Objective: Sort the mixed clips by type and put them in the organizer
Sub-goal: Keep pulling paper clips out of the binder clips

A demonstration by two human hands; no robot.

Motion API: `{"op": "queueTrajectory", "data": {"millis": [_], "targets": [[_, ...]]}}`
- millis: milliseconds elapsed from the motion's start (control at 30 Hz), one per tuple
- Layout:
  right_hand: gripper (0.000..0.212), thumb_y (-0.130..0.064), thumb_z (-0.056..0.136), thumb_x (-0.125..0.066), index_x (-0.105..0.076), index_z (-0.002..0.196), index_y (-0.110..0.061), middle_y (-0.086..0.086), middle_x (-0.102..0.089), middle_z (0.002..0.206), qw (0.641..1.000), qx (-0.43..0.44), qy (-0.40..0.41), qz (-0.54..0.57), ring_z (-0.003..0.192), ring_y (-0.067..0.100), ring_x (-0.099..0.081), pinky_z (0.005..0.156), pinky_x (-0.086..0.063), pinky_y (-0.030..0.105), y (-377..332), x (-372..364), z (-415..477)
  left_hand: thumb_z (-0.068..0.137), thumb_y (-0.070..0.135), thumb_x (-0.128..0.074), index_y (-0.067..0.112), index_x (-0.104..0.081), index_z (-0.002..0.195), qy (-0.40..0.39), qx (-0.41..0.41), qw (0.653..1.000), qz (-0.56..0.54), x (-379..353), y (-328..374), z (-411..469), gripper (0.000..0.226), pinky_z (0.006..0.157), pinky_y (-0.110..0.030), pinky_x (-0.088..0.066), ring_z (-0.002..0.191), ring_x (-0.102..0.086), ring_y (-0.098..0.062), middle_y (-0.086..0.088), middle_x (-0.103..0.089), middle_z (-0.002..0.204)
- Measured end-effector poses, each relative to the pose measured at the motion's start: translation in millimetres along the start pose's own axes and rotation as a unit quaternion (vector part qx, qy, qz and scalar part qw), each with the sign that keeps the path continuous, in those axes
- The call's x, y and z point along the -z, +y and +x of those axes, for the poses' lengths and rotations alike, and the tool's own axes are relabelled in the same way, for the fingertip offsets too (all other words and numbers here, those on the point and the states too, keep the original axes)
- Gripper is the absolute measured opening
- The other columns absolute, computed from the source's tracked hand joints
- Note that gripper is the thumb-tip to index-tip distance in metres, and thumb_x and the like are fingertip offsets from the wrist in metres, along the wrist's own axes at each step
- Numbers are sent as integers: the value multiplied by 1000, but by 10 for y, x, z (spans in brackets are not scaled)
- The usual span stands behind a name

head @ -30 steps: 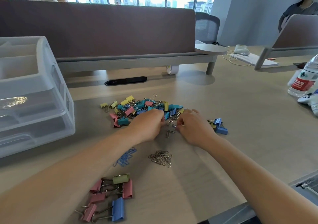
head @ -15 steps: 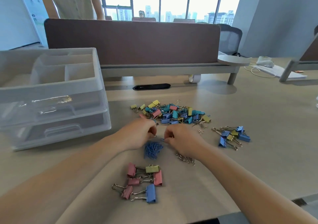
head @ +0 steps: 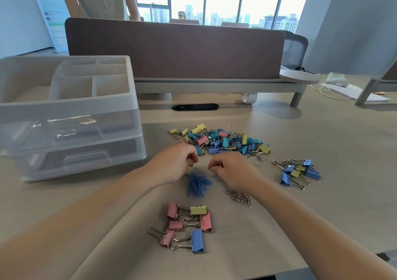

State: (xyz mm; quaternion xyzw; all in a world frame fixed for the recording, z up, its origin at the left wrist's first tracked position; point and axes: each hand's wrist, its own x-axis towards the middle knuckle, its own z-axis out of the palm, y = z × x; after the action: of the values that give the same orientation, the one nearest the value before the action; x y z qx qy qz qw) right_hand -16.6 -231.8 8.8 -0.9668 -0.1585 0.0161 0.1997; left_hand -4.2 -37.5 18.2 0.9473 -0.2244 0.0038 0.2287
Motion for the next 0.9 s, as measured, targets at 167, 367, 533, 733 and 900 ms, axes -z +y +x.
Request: {"op": "queueTrajectory", "data": {"millis": [167,367,533,733,900], "targets": [[23,-23,101,-49,-70,108,-24,-8,-66,108,998,-49,40,-27,93,9,-59,78,-46,22,254,197,-105,99,12,-49,19,-65,103,4,-3,1000,-10,-15,138,73,19,77,-30,-51,89,-60,-9,7,-64,101],[36,-8,96,-43,-70,114,-23,1,-63,119,978,-124,86,-145,112,19,-50,92,-47,31,856,360,-276,102,20,-46,20,-64,122,-28,-18,999,5,-209,397,285,27,62,-18,-39,73,-52,1,6,-64,108],[30,-12,96,-43,-66,111,-24,1,-59,115,974,-92,66,-197,111,21,-45,92,-45,35,998,371,-334,98,19,-43,22,-68,111,-56,-21,997,56,-398,584,478,29,83,-40,-55,91,-64,-15,2,-68,108],[30,-20,99,-41,-67,114,-25,-3,-57,117,976,-54,31,-207,112,21,-42,97,-40,35,1039,317,-298,96,15,-43,21,-60,101,-109,-8,987,118,-502,767,684,19,74,-41,-56,83,-62,-22,-2,-63,94],[35,-22,100,-40,-65,124,-27,-4,-53,111,983,-18,8,-184,111,18,-40,96,-39,33,996,282,-371,97,15,-38,42,-43,142,-145,-17,978,150,-551,787,742,52,82,-39,-55,104,-62,-26,-6,-58,132]]}}
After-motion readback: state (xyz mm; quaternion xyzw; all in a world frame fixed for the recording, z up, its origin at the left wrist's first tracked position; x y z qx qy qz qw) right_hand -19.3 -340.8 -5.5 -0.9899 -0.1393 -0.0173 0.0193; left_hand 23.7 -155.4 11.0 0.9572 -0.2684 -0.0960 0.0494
